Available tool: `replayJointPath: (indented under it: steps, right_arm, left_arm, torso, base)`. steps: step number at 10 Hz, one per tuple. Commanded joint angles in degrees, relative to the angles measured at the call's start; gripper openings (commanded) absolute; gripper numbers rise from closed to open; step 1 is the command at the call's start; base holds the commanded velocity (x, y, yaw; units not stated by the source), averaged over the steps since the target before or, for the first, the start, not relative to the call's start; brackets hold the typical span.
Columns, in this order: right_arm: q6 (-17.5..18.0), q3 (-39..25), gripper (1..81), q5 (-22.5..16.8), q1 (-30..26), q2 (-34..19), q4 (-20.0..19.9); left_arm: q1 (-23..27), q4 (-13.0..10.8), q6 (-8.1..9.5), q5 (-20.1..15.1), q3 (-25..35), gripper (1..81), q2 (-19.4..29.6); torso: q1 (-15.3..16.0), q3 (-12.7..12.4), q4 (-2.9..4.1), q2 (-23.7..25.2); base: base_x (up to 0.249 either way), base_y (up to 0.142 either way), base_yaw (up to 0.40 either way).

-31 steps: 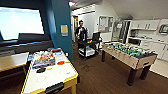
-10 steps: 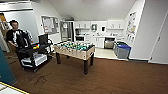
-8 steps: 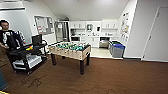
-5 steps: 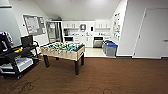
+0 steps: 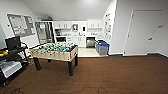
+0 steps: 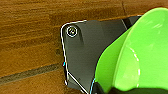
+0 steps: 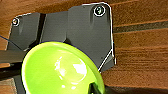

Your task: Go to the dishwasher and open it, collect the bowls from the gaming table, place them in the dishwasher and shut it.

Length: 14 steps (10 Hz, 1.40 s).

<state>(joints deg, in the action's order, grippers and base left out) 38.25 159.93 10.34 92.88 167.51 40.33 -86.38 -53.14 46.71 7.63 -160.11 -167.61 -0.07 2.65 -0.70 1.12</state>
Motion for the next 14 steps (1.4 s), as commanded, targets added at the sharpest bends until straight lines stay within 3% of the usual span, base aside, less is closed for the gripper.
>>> replayJointPath:
  steps: [1,6,14]
  right_arm:
    - [-0.2,0.64,1.0,-2.43,-2.47,-1.1,0.45]
    - [-0.28,0.72,1.0,-2.42,-2.39,-1.1,0.45]
    - [-0.72,0.72,1.0,-2.34,-2.3,-0.92,0.45]
  left_arm:
    - [2.57,0.14,0.04,-2.01,-0.47,1.0,1.04]
    - [2.57,-0.04,0.04,-1.92,-0.38,1.0,1.22]
    - [2.49,-0.39,0.04,-1.92,-0.38,1.0,1.05]
  torso:
    - [0.07,0.0,0.0,0.0]
    - [0.07,0.0,0.0,0.0]
    - [0.13,0.0,0.0,0.05]
  base:
    - [0.0,0.0,0.0]
    - [0.0,0.0,0.0]
    - [0.115,0.0,0.0]
